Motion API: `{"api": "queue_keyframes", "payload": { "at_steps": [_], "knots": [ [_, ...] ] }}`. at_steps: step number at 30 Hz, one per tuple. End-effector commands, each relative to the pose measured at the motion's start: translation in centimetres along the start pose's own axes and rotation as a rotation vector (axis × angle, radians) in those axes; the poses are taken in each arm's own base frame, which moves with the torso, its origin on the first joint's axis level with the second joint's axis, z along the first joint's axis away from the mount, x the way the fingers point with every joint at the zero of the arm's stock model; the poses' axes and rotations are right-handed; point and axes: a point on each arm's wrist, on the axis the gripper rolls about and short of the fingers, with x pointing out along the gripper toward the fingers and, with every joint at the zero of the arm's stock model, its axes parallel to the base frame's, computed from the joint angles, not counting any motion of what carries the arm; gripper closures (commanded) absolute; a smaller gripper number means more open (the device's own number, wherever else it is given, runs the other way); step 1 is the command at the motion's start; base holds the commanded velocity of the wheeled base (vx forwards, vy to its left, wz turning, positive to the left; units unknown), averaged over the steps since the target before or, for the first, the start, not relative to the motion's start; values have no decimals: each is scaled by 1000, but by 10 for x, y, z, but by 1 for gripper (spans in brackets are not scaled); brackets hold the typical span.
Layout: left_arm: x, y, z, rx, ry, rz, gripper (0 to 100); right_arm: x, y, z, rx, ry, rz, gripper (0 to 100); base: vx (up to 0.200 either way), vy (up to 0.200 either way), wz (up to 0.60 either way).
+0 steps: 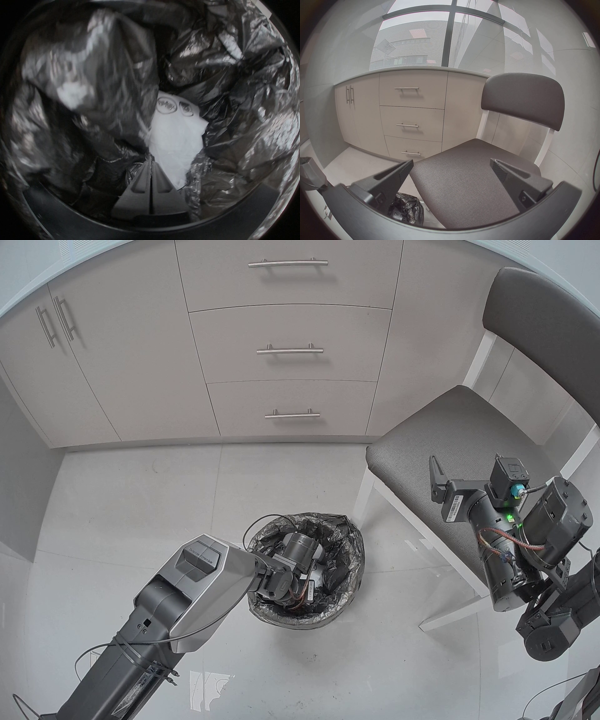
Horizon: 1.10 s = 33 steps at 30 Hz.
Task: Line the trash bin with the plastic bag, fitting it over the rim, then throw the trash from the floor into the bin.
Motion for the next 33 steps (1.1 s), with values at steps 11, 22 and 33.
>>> {"api": "queue_keyframes", "payload": {
  "at_steps": [11, 22, 33],
  "knots": [
    [-144, -28, 83, 97, -313, -42, 100, 1, 2, -6, -11, 10, 6, 0, 0, 0, 0],
    [-300, -20, 125, 336, -586, 10, 100, 7, -8, -4, -14, 5, -43, 0, 0, 0, 0],
    [-453, 85, 109, 414, -494, 248, 100, 5, -90, 26, -54, -64, -307, 0, 0, 0, 0]
  ]
}}
